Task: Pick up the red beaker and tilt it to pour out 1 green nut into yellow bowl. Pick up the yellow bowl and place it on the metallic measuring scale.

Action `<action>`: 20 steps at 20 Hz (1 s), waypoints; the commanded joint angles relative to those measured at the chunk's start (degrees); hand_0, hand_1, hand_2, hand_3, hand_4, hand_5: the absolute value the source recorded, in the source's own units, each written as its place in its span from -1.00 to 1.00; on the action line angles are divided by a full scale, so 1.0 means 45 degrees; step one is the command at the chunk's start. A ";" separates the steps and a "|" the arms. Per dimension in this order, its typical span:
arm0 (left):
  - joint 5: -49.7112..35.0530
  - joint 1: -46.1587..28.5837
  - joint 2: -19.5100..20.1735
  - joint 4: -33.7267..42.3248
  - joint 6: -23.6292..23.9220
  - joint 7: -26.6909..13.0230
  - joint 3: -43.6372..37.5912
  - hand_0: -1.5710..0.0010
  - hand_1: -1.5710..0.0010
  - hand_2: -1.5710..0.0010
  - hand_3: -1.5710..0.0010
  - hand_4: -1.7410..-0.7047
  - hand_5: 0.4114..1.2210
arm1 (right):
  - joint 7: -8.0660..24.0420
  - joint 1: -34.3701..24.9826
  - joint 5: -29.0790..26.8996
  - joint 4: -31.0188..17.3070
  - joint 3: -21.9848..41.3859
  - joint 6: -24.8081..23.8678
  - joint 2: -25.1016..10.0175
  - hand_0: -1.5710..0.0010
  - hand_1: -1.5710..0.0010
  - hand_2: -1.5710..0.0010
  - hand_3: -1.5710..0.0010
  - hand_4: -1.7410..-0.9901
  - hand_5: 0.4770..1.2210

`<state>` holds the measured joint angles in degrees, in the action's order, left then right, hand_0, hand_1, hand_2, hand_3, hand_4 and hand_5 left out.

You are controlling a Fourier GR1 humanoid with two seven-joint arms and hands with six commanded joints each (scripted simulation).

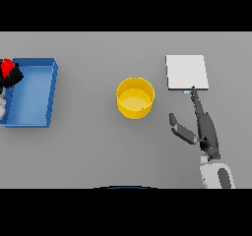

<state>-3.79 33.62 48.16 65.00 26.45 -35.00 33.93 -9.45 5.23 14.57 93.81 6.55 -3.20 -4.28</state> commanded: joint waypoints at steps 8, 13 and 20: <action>-0.1611 -0.0170 0.0701 0.0953 -0.3155 0.0158 0.0175 0.51 0.61 0.60 0.62 0.72 -0.29 | 0.0404 0.0057 -0.0009 0.0280 0.0063 0.0061 -0.0013 1.00 1.00 1.00 1.00 0.48 -0.49; -0.1735 -0.0066 0.0559 0.0707 -0.3007 0.0560 -0.0058 0.84 0.87 0.87 0.88 0.83 -0.35 | 0.0744 0.0030 0.0268 0.0410 0.0258 -0.0039 0.0104 1.00 1.00 1.00 1.00 0.46 -0.51; -0.1789 0.0068 0.0281 0.0228 -0.2753 0.1520 -0.0339 0.97 0.97 0.97 0.97 0.86 -0.32 | 0.0738 -0.0785 0.1027 0.0365 0.0808 0.0851 -0.0860 1.00 1.00 1.00 1.00 0.49 -0.38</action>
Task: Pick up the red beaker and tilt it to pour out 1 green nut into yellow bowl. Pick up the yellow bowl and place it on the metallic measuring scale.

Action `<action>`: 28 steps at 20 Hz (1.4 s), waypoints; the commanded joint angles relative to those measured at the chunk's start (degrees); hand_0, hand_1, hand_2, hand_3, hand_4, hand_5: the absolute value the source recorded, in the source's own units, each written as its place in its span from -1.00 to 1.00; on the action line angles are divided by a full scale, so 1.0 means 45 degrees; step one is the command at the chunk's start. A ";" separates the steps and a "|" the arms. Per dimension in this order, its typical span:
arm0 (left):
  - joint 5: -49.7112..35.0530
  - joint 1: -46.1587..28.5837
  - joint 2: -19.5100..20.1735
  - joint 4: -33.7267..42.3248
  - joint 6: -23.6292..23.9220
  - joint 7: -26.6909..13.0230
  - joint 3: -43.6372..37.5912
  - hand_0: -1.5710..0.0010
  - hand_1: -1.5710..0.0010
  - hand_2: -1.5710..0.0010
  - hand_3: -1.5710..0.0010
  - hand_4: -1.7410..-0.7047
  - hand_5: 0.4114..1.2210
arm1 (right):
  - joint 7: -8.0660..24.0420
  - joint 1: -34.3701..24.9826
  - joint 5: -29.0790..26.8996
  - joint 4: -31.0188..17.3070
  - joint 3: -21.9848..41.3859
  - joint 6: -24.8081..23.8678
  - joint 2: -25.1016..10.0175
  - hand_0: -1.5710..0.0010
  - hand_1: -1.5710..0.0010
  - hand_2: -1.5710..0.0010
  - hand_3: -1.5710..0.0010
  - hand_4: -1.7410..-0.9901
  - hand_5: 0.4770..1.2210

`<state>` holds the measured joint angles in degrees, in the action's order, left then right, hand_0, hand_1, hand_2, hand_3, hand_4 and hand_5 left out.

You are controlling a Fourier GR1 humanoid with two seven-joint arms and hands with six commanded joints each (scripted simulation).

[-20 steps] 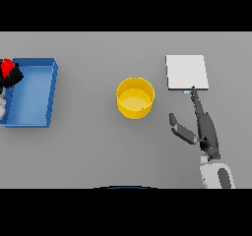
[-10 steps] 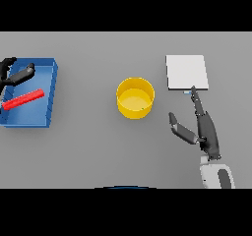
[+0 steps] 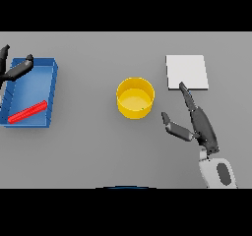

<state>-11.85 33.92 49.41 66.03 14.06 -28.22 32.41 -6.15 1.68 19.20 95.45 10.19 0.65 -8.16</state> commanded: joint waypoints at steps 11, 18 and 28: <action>-0.0047 0.0014 0.0010 0.0463 0.0044 -0.0252 0.0135 1.00 1.00 1.00 1.00 0.83 -0.25 | 0.0423 -0.4417 0.3983 -0.1804 0.2487 0.2430 -0.3001 1.00 1.00 1.00 1.00 0.24 -0.49; 0.0017 0.0118 -0.0194 0.0351 0.0072 -0.0296 0.0246 1.00 1.00 1.00 1.00 0.82 -0.24 | -0.0149 -0.6489 0.4775 -0.3514 0.3755 0.3774 -0.3012 1.00 1.00 1.00 1.00 0.24 -0.48; 0.0038 0.0138 -0.0084 0.0187 -0.0045 -0.0091 0.0205 1.00 1.00 1.00 1.00 0.82 -0.21 | -0.1119 -0.8246 0.5275 -0.6053 0.5014 0.4920 -0.2426 1.00 1.00 1.00 1.00 0.28 -0.46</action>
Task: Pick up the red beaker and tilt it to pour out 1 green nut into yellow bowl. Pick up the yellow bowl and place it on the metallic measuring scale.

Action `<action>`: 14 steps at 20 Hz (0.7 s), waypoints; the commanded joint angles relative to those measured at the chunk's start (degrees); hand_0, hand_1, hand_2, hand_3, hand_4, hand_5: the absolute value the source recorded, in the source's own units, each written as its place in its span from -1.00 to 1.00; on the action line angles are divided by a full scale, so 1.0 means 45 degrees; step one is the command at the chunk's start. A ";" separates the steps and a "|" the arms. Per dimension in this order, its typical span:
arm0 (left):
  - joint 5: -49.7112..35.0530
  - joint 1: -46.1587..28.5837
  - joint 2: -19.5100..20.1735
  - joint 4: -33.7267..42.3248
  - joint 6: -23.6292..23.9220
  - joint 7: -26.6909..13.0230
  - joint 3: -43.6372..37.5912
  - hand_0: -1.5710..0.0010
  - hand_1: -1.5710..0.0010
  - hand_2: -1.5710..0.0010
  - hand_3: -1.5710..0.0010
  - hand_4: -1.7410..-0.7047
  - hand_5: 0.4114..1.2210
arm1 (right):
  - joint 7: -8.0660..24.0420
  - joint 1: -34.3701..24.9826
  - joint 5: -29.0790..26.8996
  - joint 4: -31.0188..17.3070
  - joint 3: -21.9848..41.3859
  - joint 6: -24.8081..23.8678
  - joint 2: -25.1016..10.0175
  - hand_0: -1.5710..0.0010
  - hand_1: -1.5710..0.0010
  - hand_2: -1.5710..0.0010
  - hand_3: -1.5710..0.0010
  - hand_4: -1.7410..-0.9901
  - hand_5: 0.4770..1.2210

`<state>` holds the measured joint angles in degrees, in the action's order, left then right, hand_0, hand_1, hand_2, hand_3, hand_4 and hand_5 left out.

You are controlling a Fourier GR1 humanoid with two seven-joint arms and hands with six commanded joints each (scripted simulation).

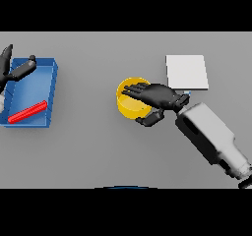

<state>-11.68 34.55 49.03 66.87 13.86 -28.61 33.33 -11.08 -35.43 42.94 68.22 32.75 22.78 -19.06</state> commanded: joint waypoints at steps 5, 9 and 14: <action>-0.0100 -0.0077 0.0166 0.0019 -0.0075 0.0050 -0.0110 1.00 1.00 1.00 1.00 0.82 -0.20 | -0.0112 -0.0372 0.0218 -0.0692 0.0393 0.0513 0.0024 1.00 1.00 1.00 1.00 0.17 -0.48; 0.0032 0.0120 0.0041 -0.0162 -0.0073 -0.0007 -0.0035 1.00 1.00 1.00 1.00 0.83 -0.21 | 0.0044 -0.0648 0.0477 -0.0782 0.0792 0.0890 0.0157 1.00 1.00 1.00 1.00 0.16 -0.39; -0.0041 0.0015 0.0205 0.0066 -0.0044 0.0078 -0.0114 1.00 1.00 1.00 1.00 0.83 -0.23 | 0.0513 -0.0928 0.0822 -0.1265 0.1039 0.0909 0.0358 0.88 0.86 0.83 0.80 0.01 -0.08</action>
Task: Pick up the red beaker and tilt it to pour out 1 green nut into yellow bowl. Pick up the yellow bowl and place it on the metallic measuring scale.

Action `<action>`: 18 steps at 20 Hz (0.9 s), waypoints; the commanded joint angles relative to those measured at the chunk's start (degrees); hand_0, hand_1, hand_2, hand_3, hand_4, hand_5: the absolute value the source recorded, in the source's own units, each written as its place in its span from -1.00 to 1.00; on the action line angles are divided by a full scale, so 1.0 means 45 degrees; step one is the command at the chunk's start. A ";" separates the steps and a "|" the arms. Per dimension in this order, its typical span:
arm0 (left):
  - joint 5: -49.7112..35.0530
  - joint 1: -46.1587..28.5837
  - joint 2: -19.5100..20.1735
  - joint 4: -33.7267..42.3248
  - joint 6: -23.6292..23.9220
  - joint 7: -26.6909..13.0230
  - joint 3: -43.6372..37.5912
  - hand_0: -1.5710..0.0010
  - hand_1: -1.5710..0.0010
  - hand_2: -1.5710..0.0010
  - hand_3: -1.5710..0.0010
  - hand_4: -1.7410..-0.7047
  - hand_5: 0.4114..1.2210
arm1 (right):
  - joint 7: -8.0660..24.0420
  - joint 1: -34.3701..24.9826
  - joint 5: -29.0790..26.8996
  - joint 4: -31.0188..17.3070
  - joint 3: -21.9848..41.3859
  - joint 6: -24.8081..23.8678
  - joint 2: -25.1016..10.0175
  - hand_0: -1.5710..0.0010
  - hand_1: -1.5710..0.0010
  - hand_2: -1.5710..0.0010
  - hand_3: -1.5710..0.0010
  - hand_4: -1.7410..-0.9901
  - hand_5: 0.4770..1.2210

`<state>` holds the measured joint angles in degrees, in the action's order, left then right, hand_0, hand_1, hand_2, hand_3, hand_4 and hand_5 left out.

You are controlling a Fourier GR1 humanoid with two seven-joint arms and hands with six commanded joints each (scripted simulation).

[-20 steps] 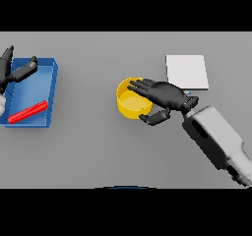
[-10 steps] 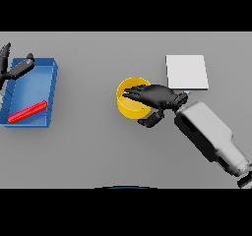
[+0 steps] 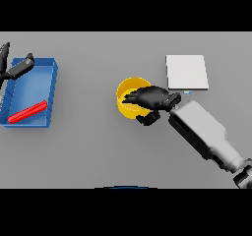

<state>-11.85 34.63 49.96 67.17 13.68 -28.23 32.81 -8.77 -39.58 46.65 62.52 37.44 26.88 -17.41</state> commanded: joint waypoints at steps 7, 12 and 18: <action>-0.0062 0.0042 -0.0092 -0.0056 0.0008 -0.0152 -0.0008 1.00 1.00 1.00 1.00 0.82 -0.22 | -0.0273 -0.0051 -0.0277 0.0215 0.0220 0.0902 -0.0220 -0.56 -0.53 -0.51 -0.19 -0.70 0.77; -0.0082 -0.0170 0.0029 0.0335 0.0156 -0.0081 -0.0005 1.00 1.00 1.00 1.00 0.81 -0.22 | -0.0420 0.0093 -0.0574 0.0675 0.0106 0.1170 -0.0582 -0.85 -0.85 -0.77 -0.49 -0.90 0.93; -0.0037 -0.0032 0.0030 0.0171 0.0110 -0.0138 -0.0016 1.00 1.00 1.00 1.00 0.81 -0.23 | 0.0002 -0.0157 -0.1076 0.1597 -0.0355 0.1589 -0.1096 -0.96 -0.96 -0.87 -0.61 -0.97 0.98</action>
<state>-12.03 34.49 50.09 67.94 14.16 -28.89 32.75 -8.88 -40.35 41.75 69.72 35.82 34.00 -22.38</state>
